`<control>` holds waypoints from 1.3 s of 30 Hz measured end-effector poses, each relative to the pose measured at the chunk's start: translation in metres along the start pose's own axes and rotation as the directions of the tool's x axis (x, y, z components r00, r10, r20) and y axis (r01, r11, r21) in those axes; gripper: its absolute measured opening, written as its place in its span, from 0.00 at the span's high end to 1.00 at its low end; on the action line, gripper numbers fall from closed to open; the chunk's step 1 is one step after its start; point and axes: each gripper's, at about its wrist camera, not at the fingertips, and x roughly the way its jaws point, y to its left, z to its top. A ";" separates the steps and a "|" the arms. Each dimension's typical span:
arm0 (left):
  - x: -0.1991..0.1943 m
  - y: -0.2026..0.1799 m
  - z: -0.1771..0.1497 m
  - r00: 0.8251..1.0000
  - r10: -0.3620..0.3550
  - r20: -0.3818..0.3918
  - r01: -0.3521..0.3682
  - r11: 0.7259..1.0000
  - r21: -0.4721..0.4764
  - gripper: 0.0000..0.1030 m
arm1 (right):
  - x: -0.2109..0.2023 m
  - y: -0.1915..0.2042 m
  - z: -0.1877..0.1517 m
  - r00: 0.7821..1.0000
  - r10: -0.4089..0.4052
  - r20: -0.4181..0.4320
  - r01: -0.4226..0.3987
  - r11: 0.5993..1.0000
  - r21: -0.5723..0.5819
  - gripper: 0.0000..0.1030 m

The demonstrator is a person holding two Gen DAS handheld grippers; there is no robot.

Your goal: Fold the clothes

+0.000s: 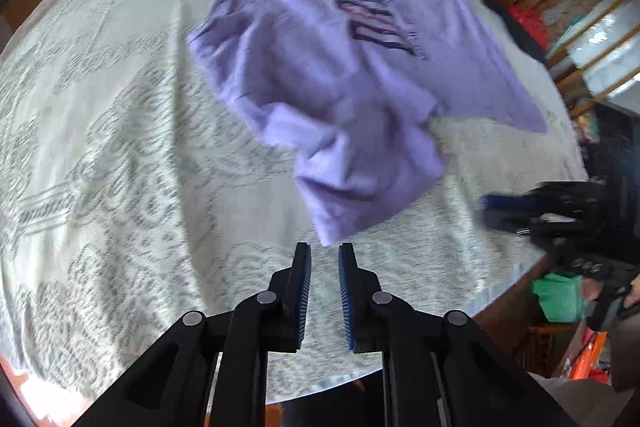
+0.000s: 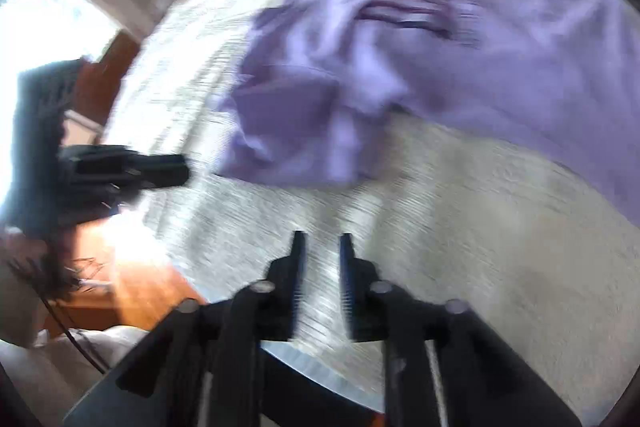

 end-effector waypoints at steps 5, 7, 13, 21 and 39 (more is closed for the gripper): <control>0.004 0.003 0.015 0.999 0.038 0.036 -0.036 0.998 -0.054 0.30 | -0.042 -0.082 -0.022 0.984 -0.140 0.108 0.111 0.966 0.232 0.70; 0.012 -0.004 0.019 0.997 0.070 0.031 -0.069 0.996 -0.049 0.29 | -0.055 -0.114 -0.029 0.968 -0.223 0.119 0.181 0.939 0.292 0.70; 0.040 -0.024 0.028 0.986 0.165 0.010 -0.164 0.986 -0.035 0.27 | -0.088 -0.207 -0.043 0.911 -0.394 0.123 0.306 0.846 0.436 0.49; 0.056 -0.044 0.028 0.958 0.286 0.022 -0.285 0.957 -0.058 0.17 | -0.090 -0.261 -0.031 0.918 -0.369 0.144 0.290 0.874 0.390 0.42; -0.009 -0.063 0.076 0.981 0.150 0.124 -0.140 0.986 -0.090 0.92 | -0.108 -0.263 0.001 0.944 -0.263 0.198 0.206 0.941 0.268 0.94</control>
